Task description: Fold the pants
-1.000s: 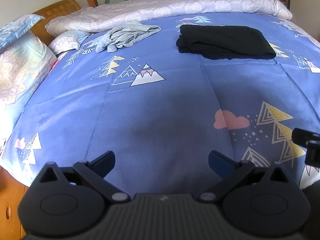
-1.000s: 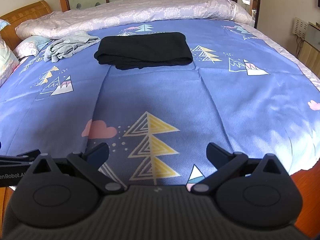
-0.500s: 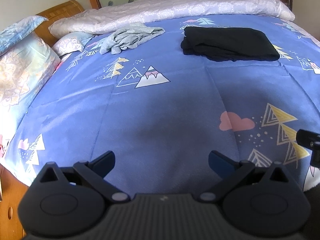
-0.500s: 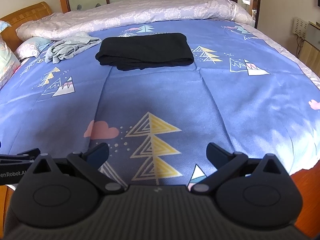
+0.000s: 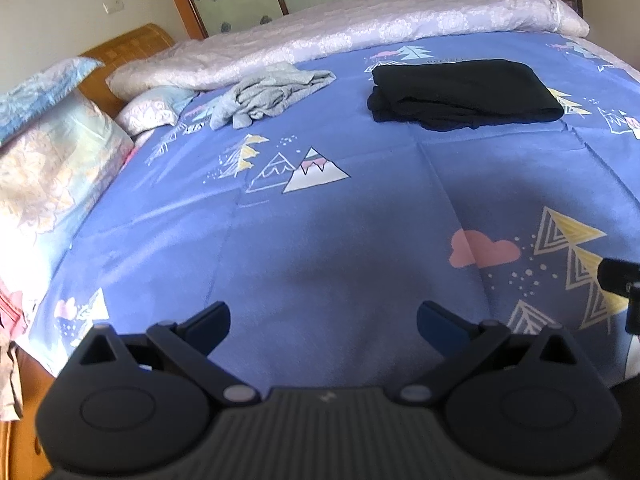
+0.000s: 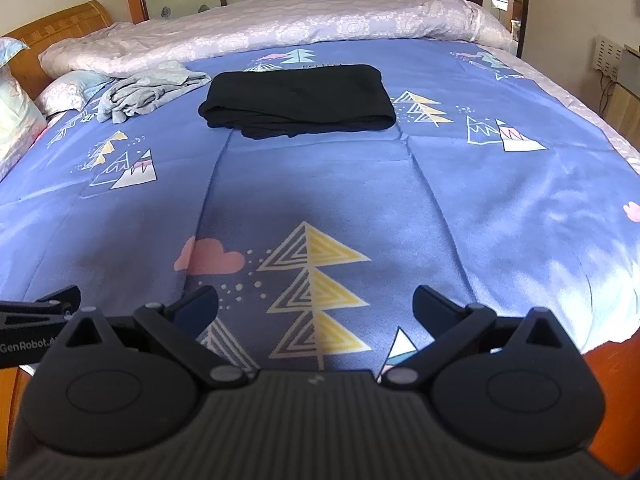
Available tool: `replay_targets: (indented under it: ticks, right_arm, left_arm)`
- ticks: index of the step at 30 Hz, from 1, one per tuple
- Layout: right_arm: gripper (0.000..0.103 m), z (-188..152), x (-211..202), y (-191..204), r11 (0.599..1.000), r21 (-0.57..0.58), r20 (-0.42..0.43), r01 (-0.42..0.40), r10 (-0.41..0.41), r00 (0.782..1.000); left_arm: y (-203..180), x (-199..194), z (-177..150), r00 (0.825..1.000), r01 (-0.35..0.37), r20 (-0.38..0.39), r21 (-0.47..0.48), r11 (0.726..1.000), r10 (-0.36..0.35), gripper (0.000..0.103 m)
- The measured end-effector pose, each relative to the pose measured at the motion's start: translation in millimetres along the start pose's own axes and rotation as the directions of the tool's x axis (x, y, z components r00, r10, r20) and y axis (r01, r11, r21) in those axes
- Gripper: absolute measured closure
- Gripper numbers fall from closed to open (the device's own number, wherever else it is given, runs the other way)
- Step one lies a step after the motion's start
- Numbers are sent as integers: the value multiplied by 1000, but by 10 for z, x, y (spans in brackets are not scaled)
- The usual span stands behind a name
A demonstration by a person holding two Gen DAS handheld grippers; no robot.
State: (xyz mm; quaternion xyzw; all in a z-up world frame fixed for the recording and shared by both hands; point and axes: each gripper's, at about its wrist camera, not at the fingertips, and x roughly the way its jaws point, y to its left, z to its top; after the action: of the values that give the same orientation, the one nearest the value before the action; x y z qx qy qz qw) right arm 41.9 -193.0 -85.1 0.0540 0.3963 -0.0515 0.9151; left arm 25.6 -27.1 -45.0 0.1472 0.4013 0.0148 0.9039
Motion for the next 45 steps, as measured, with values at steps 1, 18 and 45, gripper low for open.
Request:
replay_targets:
  ticks: [1, 18, 45]
  right_arm:
    - [0, -1, 1, 2, 1000, 1, -1, -1, 1, 1000]
    - [0, -3, -17, 14, 1000, -9, 20, 6, -5, 1000]
    - [0, 14, -67, 38, 999, -31, 51, 16, -14, 999]
  left_arm:
    - [-4, -3, 0, 1000, -2, 2, 3, 1000, 2, 0]
    - [58, 11, -3, 1000, 1, 7, -28, 1000, -1, 0]
    - [114, -64, 8, 999, 5, 45, -54, 999, -2, 0]
